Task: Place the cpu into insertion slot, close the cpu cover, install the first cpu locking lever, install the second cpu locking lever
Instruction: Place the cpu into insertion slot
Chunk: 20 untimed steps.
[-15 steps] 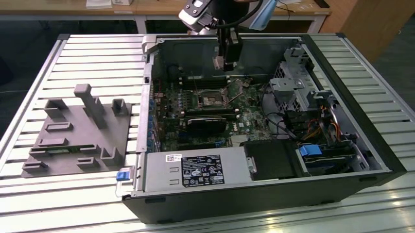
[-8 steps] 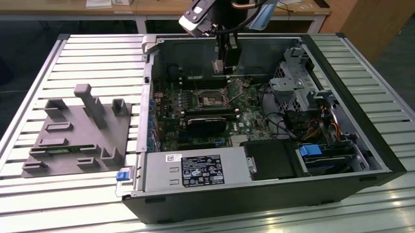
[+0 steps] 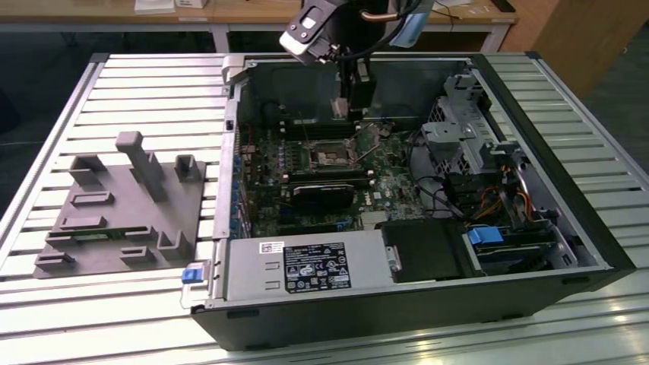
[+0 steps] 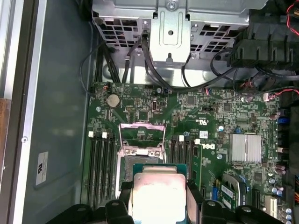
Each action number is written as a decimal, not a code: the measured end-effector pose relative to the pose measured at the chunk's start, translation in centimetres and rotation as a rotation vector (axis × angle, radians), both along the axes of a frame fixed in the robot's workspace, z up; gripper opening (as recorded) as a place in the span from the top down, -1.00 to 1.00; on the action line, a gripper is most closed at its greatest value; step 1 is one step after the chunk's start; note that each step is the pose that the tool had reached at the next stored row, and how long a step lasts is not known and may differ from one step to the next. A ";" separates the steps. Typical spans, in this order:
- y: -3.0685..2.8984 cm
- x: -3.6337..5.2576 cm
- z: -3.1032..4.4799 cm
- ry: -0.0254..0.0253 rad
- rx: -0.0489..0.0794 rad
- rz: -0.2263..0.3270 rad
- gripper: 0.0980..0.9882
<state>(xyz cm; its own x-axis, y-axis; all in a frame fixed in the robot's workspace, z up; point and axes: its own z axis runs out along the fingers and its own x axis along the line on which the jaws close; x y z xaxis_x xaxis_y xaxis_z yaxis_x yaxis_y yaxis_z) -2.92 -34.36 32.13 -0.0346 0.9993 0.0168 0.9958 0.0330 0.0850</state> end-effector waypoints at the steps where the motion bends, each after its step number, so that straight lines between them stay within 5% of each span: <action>1: 0.00 0.00 -0.06 0.0000 0.000 0.000 0.01; 20: 0.00 0.00 -0.69 0.0000 0.000 0.000 0.01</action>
